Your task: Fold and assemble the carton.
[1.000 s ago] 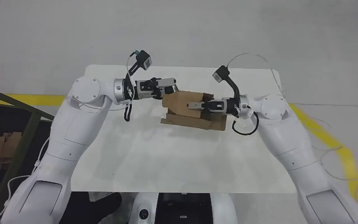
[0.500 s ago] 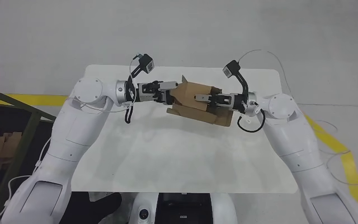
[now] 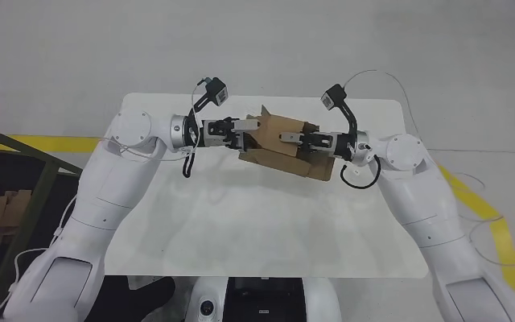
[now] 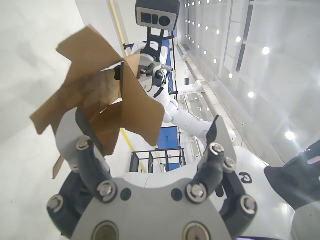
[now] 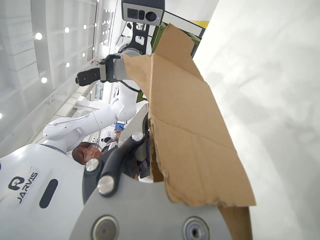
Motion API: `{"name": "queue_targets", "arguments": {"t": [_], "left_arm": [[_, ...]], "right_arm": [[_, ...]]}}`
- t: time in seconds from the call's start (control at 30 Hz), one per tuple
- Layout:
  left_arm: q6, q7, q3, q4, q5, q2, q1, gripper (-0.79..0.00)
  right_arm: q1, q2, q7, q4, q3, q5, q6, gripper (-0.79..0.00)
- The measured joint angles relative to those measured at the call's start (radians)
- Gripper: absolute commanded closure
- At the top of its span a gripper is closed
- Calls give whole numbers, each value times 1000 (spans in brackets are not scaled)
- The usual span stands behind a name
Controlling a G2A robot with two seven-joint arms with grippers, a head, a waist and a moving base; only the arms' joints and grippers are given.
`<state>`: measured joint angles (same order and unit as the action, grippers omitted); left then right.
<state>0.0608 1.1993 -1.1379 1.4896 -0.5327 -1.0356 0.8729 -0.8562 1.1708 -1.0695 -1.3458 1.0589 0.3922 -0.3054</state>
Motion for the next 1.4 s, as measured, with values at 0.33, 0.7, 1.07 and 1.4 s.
{"name": "queue_targets", "arguments": {"t": [0.33,0.7,1.07,1.4], "left_arm": [[-10,24,-36,95,10,13,53,-785],[-12,32,3,108,27,9,56,-785],[-10,21,47,63,10,-5,15,-785],[-5,9,51,53,8,-8,5,-785]], "right_arm": [[7,3,46,27,13,14,14,0],[9,10,64,24,-2,29,26,0],[-3,15,81,1,-10,34,37,0],[-21,19,100,-26,-20,26,58,0]]}}
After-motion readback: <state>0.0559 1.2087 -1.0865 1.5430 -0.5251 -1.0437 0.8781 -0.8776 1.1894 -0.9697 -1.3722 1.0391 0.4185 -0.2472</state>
